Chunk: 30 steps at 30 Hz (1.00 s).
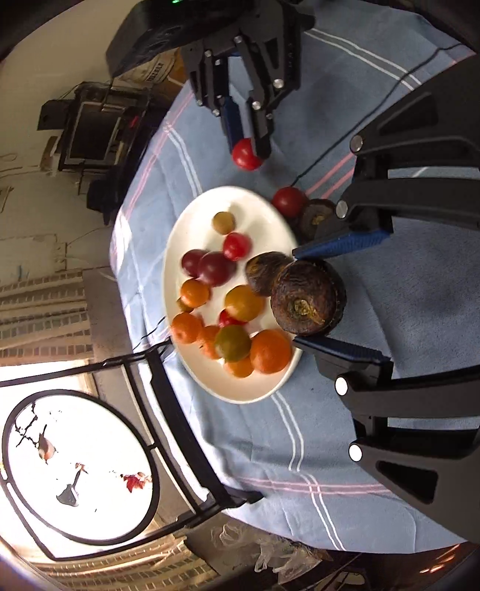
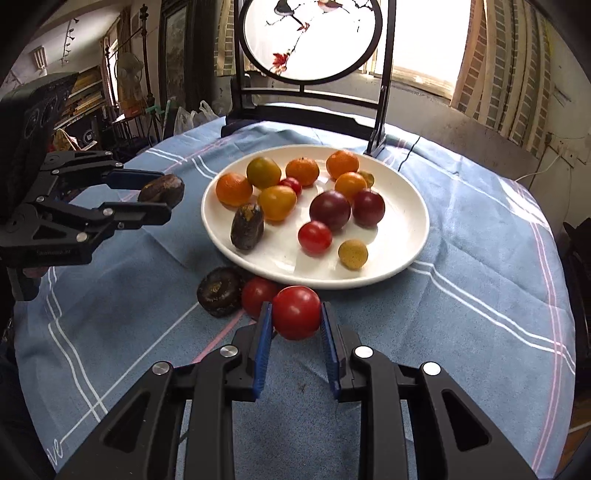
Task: Organize fruits
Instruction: 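Set both fruits on the white plate and open both tools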
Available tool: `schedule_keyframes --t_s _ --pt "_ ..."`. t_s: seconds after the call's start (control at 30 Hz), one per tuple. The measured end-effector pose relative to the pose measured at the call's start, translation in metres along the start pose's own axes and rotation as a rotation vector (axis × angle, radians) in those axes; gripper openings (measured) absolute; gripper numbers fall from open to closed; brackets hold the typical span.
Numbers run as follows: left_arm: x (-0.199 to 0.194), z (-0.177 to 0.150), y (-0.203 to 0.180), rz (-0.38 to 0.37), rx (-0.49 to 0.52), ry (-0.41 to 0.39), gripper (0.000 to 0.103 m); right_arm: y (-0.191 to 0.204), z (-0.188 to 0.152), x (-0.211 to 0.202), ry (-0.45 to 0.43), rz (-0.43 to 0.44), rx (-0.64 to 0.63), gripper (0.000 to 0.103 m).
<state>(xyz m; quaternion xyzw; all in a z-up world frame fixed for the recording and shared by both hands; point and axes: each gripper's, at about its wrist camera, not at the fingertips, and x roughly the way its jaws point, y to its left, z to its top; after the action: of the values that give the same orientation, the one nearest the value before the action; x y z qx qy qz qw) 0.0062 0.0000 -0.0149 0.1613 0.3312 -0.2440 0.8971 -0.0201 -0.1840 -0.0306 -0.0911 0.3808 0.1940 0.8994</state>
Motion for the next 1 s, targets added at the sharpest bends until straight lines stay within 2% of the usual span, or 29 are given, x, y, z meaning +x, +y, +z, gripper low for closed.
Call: schedule_keyframes --t_s 0.2,0.4,0.6,0.77,1.0 --pt "-0.014 0.052 0.005 0.127 -0.074 -0.128 0.041 -0.007 0.043 -0.029 -0.154 -0.009 0.028 0.026" --pt "0.013 0.085 0.013 0.196 -0.164 -0.143 0.041 -0.030 0.084 -0.022 -0.249 -0.010 0.113 0.026" --pt "0.053 0.081 0.020 0.203 -0.226 -0.088 0.041 -0.044 0.102 0.014 -0.255 0.010 0.196 0.026" --pt "0.067 0.075 0.021 0.228 -0.220 -0.062 0.041 -0.041 0.102 0.036 -0.251 0.016 0.232 0.026" --pt "0.077 0.069 0.020 0.258 -0.251 -0.026 0.041 -0.029 0.100 0.053 -0.209 -0.037 0.203 0.026"
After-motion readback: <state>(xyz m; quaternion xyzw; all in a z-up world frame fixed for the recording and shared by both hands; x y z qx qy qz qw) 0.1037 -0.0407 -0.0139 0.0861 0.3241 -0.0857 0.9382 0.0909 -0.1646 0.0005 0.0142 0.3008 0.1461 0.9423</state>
